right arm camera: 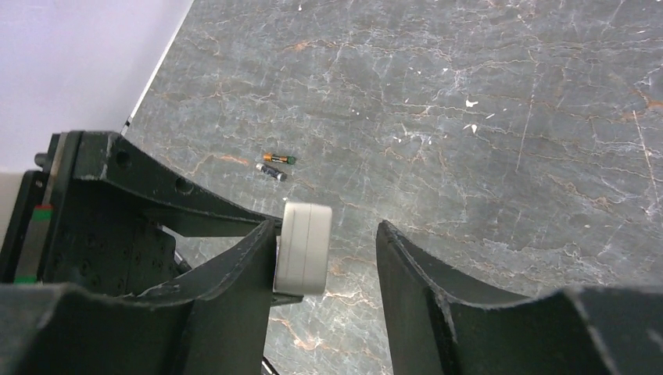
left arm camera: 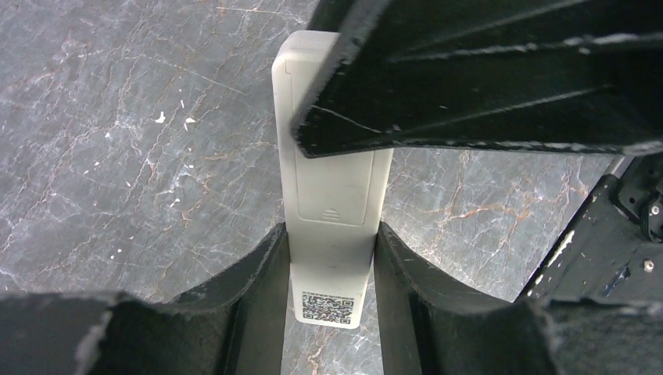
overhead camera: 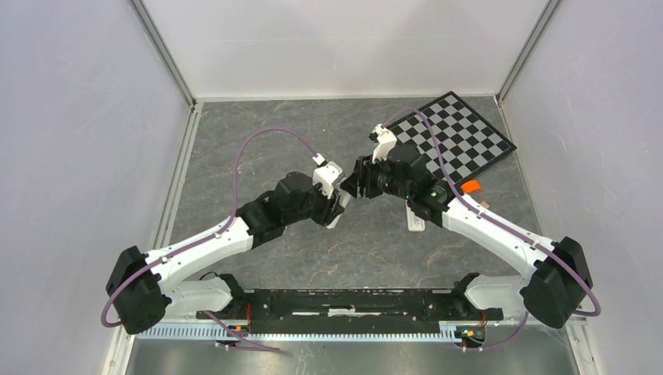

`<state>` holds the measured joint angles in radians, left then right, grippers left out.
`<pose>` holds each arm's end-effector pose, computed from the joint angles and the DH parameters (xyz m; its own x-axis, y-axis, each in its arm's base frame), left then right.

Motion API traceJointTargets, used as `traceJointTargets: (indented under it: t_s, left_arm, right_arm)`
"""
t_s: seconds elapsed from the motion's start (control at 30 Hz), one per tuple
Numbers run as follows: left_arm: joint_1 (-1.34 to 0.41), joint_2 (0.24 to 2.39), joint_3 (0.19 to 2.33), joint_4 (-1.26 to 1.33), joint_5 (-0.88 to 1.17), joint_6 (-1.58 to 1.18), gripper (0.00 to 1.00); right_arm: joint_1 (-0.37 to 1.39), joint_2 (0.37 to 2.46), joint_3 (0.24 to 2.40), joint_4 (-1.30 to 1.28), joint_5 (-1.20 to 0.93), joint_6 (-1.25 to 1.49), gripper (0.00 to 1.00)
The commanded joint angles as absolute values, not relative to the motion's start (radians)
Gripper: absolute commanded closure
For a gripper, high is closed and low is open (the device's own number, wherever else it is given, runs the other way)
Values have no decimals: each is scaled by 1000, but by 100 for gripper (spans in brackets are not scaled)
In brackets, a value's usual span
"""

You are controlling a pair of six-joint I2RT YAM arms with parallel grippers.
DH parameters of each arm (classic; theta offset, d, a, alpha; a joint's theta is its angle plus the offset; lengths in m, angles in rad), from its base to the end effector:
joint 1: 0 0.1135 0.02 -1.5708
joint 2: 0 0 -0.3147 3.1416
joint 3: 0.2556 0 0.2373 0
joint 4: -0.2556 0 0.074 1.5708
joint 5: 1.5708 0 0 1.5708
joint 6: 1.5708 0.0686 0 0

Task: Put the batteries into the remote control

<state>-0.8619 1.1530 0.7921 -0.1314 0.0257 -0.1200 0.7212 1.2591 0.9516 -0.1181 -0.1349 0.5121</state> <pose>0.1640 -0.1939 0.3088 -0.3981 0.2804 -0.8735 0.7312 0.6720 -0.1176 0.2115 0.1983 0.3421 -0.6360 0.0874 -0.7667 -0.4986 0.7118 0.4947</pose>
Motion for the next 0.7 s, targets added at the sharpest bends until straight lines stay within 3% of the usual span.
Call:
traceJointTargets:
  t_s: [0.0, 0.2, 0.3, 0.37, 0.47, 0.53, 0.6, 0.63, 0.67]
  left_arm:
    - [-882, 1125, 819, -106, 19, -14, 97]
    - [-891, 1071, 782, -65, 17, 32, 96]
    - [-891, 1051, 770, -48, 10, 30, 95]
    - [-891, 1046, 769, -49, 5, 15, 89]
    - [-891, 1037, 772, -51, -43, -31, 55]
    - [-891, 1027, 776, -53, -103, -86, 28]
    - [-890, 1013, 786, -64, -143, -131, 8]
    - [-890, 1003, 795, -72, -166, -163, 1]
    - [-889, 991, 802, -75, -173, -196, 0]
  right_arm:
    - [724, 1276, 959, -48, -181, 559, 46]
    - [723, 1291, 934, -8, -275, 620, 55]
    - [722, 1285, 930, -8, -287, 632, 66]
    - [721, 1272, 925, -8, -282, 637, 75]
    - [715, 1232, 903, 40, -259, 658, 86]
    - [704, 1187, 866, 112, -249, 691, 89]
    - [692, 1129, 824, 171, -206, 724, 90]
    - [688, 1094, 808, 188, -162, 733, 91]
    - [684, 1064, 792, 206, -127, 739, 91]
